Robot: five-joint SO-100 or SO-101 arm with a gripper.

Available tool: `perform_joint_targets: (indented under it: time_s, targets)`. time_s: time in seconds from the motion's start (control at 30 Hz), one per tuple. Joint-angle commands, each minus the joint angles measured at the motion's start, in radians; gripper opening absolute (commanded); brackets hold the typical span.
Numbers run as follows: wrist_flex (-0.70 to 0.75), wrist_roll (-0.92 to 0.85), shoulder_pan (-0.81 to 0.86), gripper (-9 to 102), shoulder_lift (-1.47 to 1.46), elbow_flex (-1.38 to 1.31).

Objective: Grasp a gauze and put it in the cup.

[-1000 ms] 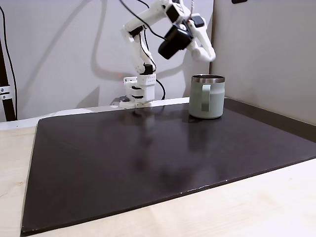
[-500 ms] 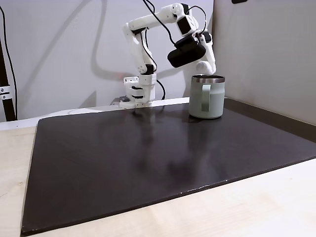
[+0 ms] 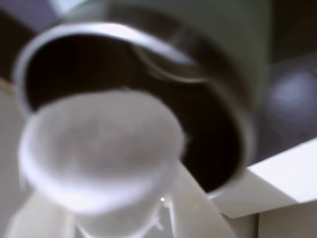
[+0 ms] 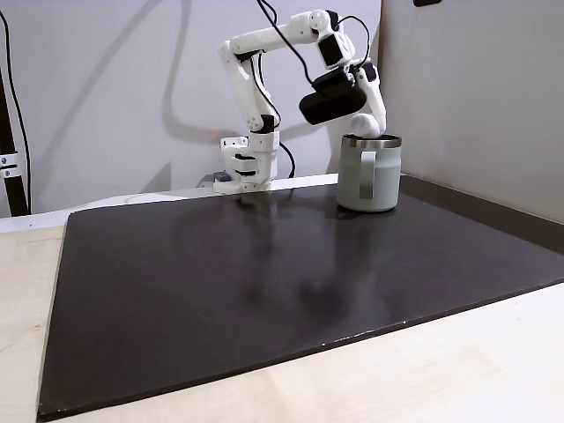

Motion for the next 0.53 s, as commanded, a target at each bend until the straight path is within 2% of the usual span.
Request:
perform_joint_targets:
  time_s: [0.0, 0.07, 0.5]
  targets:
    - [0.034, 0.012, -0.021, 31, -0.025, -0.081]
    - [0.029, 0.011, -0.037, 34, -0.023, -0.072]
    - [0.011, 0.009, -0.046, 32, 0.002, -0.044]
